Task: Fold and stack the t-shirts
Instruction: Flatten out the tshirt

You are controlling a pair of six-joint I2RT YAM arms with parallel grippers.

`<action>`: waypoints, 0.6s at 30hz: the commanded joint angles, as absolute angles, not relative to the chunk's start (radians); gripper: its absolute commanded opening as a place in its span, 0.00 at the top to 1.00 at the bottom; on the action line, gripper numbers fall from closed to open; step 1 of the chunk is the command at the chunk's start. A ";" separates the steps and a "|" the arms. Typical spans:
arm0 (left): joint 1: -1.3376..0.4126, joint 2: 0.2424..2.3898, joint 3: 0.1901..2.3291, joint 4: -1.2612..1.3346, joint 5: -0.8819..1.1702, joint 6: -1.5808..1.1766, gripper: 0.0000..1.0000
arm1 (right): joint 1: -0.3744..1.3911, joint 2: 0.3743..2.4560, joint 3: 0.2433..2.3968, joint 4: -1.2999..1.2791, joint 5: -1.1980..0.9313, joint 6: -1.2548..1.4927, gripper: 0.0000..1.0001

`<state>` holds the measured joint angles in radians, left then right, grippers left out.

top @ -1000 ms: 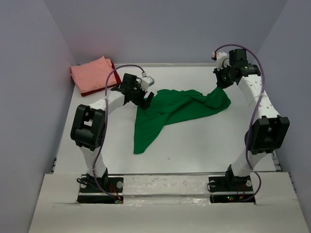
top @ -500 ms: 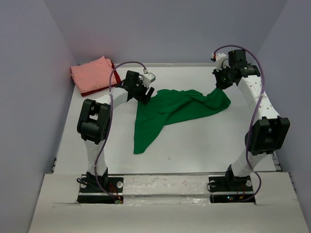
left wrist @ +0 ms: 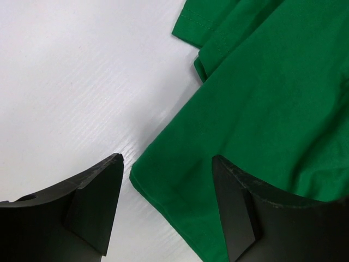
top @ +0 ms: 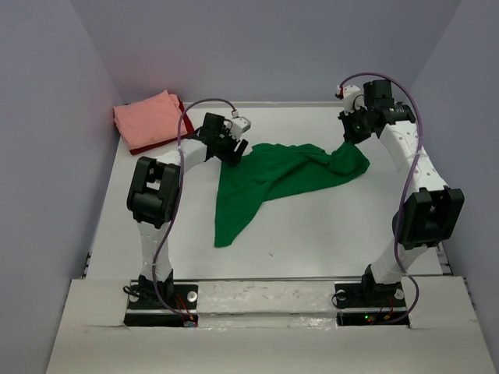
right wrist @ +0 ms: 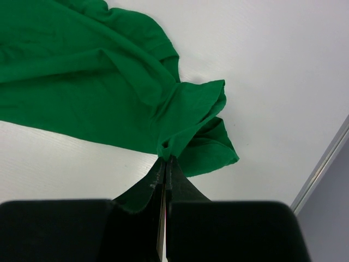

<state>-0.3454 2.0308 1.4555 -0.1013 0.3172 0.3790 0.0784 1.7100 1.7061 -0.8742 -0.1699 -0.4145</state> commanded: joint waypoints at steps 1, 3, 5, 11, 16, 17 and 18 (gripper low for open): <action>-0.345 2.039 1.500 -0.101 0.336 0.397 0.26 | 0.087 1.692 1.721 -0.864 -0.189 -0.416 1.00; -0.344 2.048 1.506 -0.109 0.340 0.399 0.27 | 0.087 1.693 1.721 -0.864 -0.189 -0.416 1.00; -0.342 2.054 1.509 -0.109 0.342 0.400 0.27 | 0.087 1.697 1.723 -0.864 -0.187 -0.417 1.00; -0.337 2.077 1.520 -0.130 0.357 0.410 0.37 | 0.087 1.700 1.727 -0.864 -0.186 -0.416 1.00; -0.336 2.088 1.520 -0.135 0.364 0.416 0.46 | 0.097 1.700 1.730 -0.865 -0.186 -0.416 1.00; -0.336 2.088 1.520 -0.135 0.364 0.416 0.47 | 0.097 1.701 1.730 -0.865 -0.186 -0.417 1.00; -0.334 2.089 1.520 -0.137 0.365 0.417 0.48 | 0.097 1.701 1.730 -0.865 -0.186 -0.417 1.00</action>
<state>-0.3401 2.0987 1.4780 -0.1295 0.3412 0.4019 0.0818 1.7100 1.7061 -0.8745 -0.1741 -0.4145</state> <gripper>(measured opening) 0.537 0.011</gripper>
